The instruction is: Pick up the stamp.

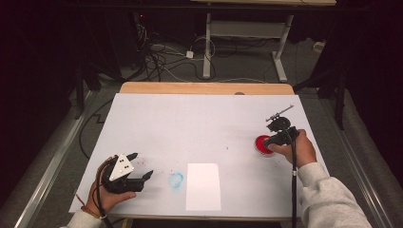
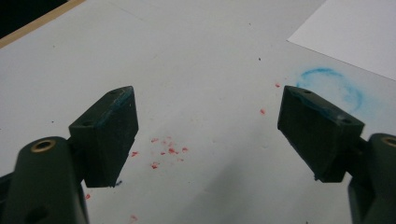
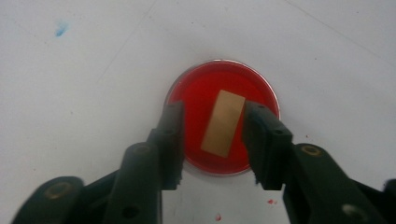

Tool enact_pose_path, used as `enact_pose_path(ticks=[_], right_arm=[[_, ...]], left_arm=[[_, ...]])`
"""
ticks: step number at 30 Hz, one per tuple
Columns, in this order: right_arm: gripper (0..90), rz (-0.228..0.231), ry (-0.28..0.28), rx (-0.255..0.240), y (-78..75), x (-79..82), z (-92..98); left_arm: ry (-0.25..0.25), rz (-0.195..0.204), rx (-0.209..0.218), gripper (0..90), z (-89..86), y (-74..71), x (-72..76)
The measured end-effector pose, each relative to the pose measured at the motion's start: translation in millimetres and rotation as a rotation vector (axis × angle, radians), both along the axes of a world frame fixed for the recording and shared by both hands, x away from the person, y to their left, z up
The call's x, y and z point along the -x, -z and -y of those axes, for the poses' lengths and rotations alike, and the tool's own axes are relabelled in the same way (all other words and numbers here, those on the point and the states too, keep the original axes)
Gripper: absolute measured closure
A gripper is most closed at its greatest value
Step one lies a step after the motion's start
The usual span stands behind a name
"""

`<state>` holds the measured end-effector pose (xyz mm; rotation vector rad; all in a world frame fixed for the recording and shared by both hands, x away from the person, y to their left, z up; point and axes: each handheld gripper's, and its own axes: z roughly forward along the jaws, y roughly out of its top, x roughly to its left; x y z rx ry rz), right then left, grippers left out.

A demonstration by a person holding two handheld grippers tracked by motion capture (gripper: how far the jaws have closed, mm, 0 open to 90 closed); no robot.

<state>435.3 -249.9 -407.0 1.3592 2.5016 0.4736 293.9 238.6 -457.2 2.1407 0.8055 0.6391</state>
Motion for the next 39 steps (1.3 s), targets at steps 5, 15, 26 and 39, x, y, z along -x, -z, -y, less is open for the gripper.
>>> enact_pose_path(ticks=[5, 15, 26, 39], right_arm=[[69.6, -0.006, 0.006, 0.015, 2.3, -1.1, 1.3], [76.1, -0.011, -0.015, 0.041, 6.2, -4.4, -2.6], [76.6, 0.008, -0.052, 0.070, 7.8, -2.9, -4.9], [76.7, 0.076, -0.065, 0.027, -8.7, 4.6, 2.3]], left_arm=[[0.007, -0.006, -0.001, 19.8, 1.1, 0.6, -0.3], [0.014, -0.016, -0.005, 19.8, 1.8, 1.7, -0.7], [0.026, -0.026, -0.013, 19.9, 2.8, 2.3, -0.7], [0.035, -0.028, -0.010, 20.1, 3.0, 2.2, -1.0]])
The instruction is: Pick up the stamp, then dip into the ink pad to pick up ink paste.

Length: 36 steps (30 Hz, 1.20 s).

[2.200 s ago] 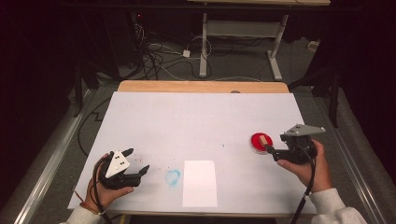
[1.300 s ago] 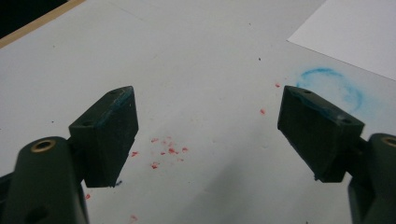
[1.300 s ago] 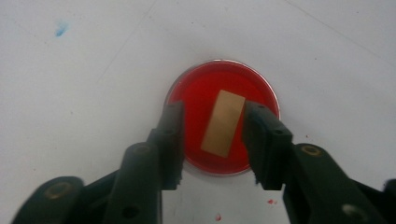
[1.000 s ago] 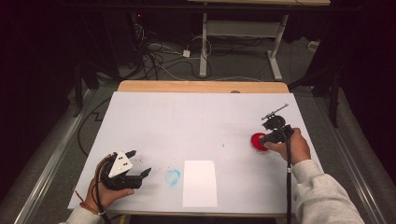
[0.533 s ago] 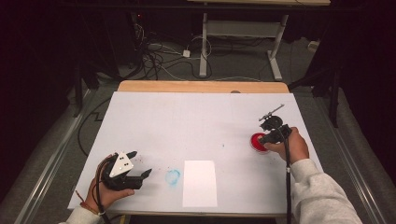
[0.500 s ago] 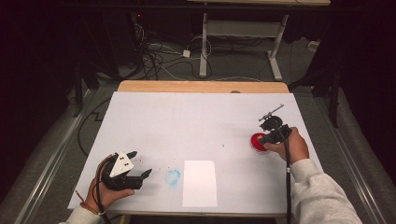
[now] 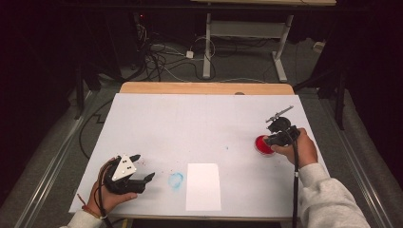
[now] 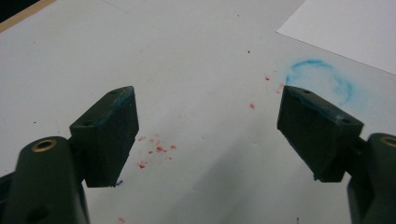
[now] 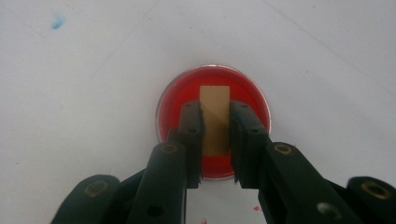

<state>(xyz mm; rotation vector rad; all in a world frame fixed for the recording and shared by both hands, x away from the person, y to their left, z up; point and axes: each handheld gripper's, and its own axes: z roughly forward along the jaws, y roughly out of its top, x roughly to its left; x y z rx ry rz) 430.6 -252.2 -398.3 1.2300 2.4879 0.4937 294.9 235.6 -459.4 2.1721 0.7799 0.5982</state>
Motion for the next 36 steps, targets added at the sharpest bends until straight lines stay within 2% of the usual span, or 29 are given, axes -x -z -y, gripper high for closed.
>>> enact_pose_path(ticks=[5, 10, 15, 24, 27, 36], right_arm=[[76.7, 0.041, -0.012, -0.031, -17.0, 5.1, 6.7], [76.7, 0.059, -0.015, -0.043, -24.5, 7.6, 10.0], [76.7, 0.067, -0.032, -0.048, -33.3, 10.2, 8.8], [76.7, 0.075, -0.051, -0.033, -37.7, 11.3, 2.7], [76.6, 0.065, -0.058, -0.029, -35.9, 9.9, 2.6], [76.6, 0.056, -0.062, -0.023, -34.7, 8.7, 3.3]], left_arm=[[0.002, -0.002, 0.011, 20.1, -0.5, 1.3, -2.9], [0.002, -0.008, 0.020, 19.5, -3.3, 3.3, -4.5], [0.000, 0.005, 0.022, 19.0, -3.8, 0.5, -2.7], [0.001, 0.001, 0.017, 18.9, -4.1, 1.3, -2.4], [0.000, -0.010, 0.012, 18.1, -4.8, 2.4, -2.0], [0.000, -0.002, 0.006, 17.6, -3.8, 0.4, -1.2]])
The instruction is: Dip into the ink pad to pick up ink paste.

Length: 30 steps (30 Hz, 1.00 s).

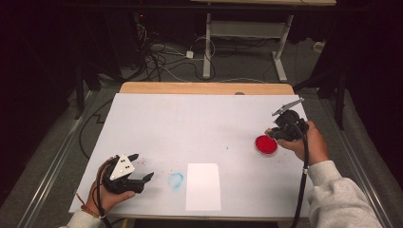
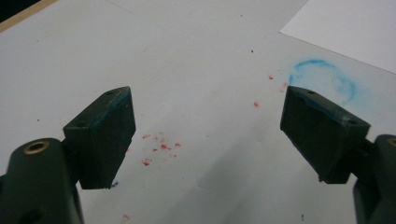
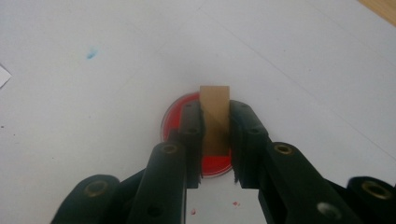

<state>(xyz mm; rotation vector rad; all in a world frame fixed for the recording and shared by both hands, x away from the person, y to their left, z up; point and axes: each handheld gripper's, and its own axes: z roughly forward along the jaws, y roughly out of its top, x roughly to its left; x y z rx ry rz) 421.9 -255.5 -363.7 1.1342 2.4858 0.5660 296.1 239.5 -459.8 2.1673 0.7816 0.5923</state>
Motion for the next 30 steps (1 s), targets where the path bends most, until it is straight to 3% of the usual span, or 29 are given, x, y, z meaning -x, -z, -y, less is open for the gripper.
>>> enact_pose_path(ticks=[12, 20, 30], right_arm=[[76.6, -0.028, -0.012, 0.034, 5.5, -2.4, -3.4], [76.6, -0.089, -0.026, 0.079, 26.3, -8.0, -12.0], [76.7, -0.124, -0.012, 0.107, 51.0, -13.9, -11.3]], left_arm=[[-0.005, -0.001, -0.029, 17.6, -1.6, 1.7, 2.0], [-0.008, -0.005, -0.037, 17.7, -1.7, 2.3, 4.1], [-0.006, -0.014, -0.048, 18.0, -0.1, 4.0, 3.5]])
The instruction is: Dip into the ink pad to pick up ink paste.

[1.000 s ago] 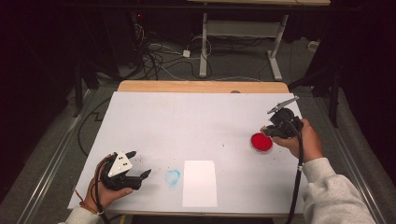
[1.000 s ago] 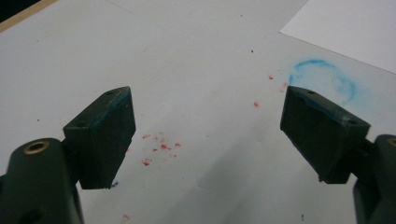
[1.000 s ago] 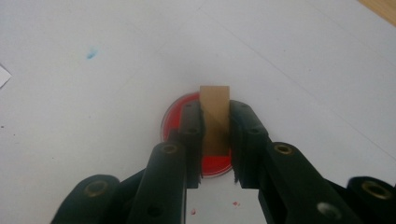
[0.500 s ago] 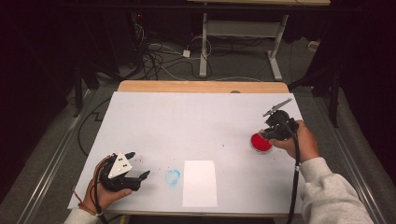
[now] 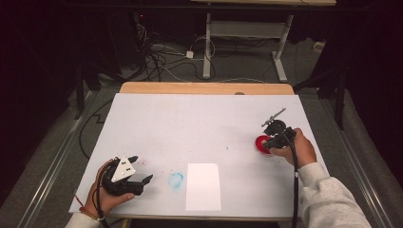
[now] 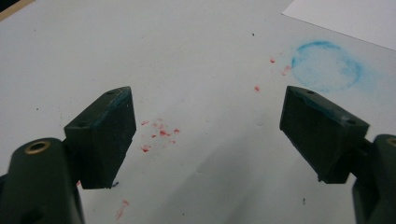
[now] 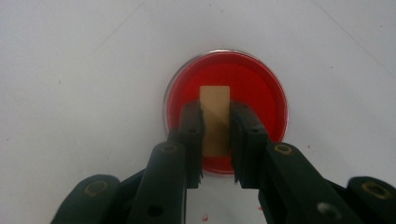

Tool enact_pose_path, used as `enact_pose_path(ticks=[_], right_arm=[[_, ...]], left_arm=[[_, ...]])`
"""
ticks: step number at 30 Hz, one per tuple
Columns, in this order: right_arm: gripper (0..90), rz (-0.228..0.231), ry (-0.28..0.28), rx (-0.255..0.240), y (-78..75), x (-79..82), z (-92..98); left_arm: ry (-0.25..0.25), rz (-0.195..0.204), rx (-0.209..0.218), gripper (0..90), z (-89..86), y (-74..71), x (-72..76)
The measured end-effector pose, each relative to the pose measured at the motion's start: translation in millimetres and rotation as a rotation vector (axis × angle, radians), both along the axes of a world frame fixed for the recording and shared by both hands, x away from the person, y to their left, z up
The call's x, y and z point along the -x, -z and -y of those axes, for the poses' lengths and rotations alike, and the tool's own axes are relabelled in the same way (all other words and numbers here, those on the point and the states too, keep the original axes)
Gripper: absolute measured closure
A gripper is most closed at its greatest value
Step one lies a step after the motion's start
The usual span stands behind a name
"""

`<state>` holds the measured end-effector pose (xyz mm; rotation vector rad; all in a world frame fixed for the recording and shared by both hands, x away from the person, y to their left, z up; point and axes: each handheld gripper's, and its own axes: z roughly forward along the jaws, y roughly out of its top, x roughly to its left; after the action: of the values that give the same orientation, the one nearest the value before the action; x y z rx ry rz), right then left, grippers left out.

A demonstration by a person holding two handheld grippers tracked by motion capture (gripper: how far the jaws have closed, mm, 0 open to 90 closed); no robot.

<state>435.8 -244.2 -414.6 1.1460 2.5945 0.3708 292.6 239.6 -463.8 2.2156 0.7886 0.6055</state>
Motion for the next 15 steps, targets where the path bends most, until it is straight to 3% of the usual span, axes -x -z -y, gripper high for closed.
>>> enact_pose_path(ticks=[9, 15], right_arm=[[76.7, 0.002, 0.010, -0.030, 3.3, 0.3, 4.2], [76.7, 0.012, 0.007, -0.011, 4.3, 2.2, 1.6]], left_arm=[[0.016, 0.000, -0.011, 18.4, 3.5, -0.1, 1.5], [0.019, -0.001, -0.013, 18.4, 4.5, 0.1, 0.7]])
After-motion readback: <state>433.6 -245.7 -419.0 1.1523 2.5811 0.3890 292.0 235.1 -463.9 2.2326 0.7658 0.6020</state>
